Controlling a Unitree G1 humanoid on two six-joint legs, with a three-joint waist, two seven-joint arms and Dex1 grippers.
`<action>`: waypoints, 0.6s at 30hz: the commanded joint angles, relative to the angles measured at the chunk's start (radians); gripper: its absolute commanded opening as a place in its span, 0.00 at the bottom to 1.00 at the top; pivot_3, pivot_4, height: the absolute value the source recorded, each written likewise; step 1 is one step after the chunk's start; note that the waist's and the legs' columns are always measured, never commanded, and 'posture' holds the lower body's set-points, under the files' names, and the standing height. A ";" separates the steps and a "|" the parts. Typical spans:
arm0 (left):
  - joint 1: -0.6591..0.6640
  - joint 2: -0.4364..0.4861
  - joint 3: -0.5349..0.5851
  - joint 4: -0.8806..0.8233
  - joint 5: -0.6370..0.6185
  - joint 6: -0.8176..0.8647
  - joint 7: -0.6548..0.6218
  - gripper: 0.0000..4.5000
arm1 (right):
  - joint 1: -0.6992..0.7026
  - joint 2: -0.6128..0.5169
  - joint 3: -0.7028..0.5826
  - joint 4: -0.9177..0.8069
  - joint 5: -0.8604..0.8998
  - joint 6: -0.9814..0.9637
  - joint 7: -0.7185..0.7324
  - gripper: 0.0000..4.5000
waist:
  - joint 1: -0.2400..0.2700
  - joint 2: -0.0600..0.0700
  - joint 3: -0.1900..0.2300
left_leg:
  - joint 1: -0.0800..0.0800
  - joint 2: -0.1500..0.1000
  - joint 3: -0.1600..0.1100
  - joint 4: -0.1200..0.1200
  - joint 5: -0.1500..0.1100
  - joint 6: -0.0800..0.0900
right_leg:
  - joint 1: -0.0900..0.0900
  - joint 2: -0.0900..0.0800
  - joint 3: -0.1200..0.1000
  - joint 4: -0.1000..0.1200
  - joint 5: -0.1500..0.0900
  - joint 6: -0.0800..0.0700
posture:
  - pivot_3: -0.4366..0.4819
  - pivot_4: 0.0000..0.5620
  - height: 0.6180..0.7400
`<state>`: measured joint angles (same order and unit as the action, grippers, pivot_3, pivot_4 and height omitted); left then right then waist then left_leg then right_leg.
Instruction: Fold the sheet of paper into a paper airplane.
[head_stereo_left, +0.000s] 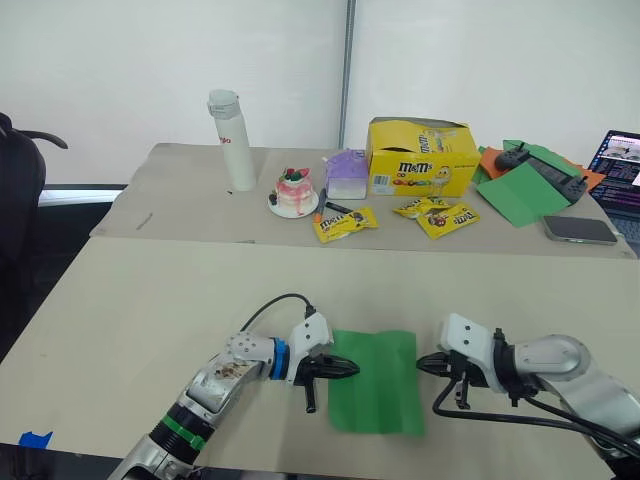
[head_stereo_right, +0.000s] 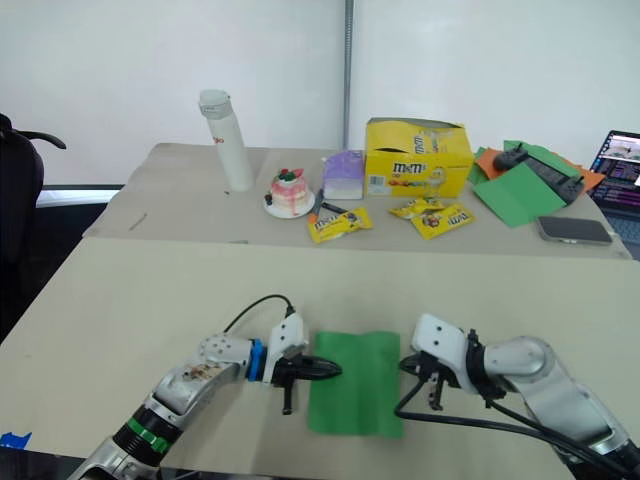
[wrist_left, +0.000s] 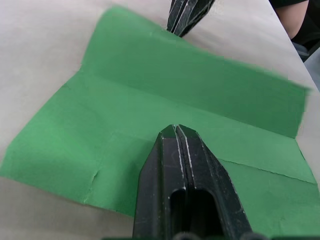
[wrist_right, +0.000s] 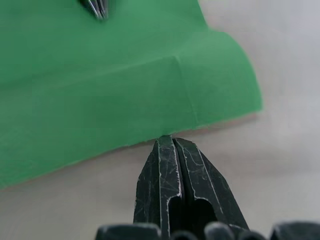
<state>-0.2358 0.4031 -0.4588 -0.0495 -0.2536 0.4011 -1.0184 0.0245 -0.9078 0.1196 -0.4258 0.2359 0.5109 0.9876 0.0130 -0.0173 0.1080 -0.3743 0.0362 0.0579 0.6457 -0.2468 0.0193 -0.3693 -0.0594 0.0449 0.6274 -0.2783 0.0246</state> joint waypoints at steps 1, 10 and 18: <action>0.019 0.019 -0.033 0.068 0.052 0.029 0.008 0.00 | -0.038 0.050 -0.074 -0.047 0.121 0.034 0.009 0.01 | 0.000 0.000 0.000 | 0.000 0.000 0.000 0.000 0.000 0.000 | 0.000 0.000 0.000 0.000 0.000 0.000 | 0.48 0.27 1.00; 0.011 0.031 -0.021 0.075 0.055 0.018 0.006 0.00 | -0.143 0.151 0.041 -0.025 0.163 0.071 0.012 0.01 | -0.003 0.000 0.000 | 0.000 0.000 -0.001 0.000 0.000 0.000 | 0.000 0.000 0.000 0.000 0.000 0.000 | 0.48 0.27 1.00; 0.028 0.033 0.073 0.019 -0.037 0.089 0.010 0.00 | -0.208 0.230 0.169 0.117 0.082 0.026 0.007 0.01 | -0.007 0.000 -0.001 | 0.000 0.001 -0.001 0.000 -0.001 0.001 | -0.001 0.000 -0.001 0.001 -0.001 -0.001 | 0.48 0.27 1.00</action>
<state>-0.2294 0.4109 -0.4131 -0.0550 -0.2870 0.4371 -1.0293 -0.1724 -0.6859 0.2742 -0.3214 0.3334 0.5691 0.9957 0.0056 -0.0178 0.1070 -0.3742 0.0378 0.0571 0.6450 -0.2473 0.0201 -0.3704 -0.0587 0.0443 0.6287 -0.2794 0.0225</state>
